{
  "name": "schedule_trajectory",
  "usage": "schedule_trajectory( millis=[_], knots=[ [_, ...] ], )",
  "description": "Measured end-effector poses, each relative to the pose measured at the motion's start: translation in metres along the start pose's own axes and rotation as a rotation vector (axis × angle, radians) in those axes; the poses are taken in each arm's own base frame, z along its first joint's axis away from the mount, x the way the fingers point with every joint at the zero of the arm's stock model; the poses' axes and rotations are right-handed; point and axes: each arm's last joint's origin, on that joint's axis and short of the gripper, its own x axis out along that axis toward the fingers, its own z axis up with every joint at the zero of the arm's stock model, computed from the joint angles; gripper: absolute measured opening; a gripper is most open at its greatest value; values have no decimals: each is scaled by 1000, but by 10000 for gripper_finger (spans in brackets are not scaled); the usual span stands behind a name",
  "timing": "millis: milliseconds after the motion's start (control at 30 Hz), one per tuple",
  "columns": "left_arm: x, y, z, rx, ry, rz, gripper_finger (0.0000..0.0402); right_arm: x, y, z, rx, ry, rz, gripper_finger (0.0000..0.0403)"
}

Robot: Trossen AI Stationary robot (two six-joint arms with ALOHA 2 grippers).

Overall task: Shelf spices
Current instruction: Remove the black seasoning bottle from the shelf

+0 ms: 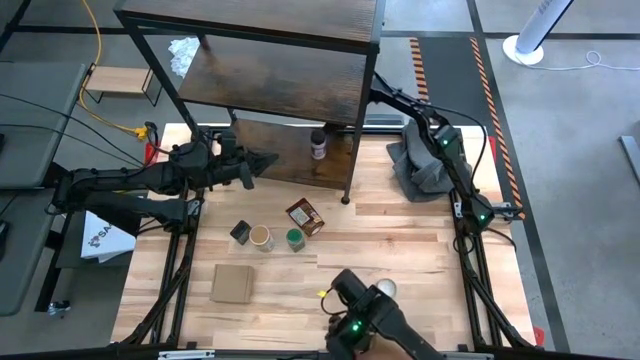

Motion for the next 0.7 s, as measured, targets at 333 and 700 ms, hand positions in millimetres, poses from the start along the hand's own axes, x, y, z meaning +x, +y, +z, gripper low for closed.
schedule_trajectory(
  millis=[333,700],
  knots=[
    [0,0,0,1,2,2,7,14,6,-10,4,57,49,0],
    [0,2,-3,10,31,25,7,39,13,-16,-4,117,65,0]
  ],
)
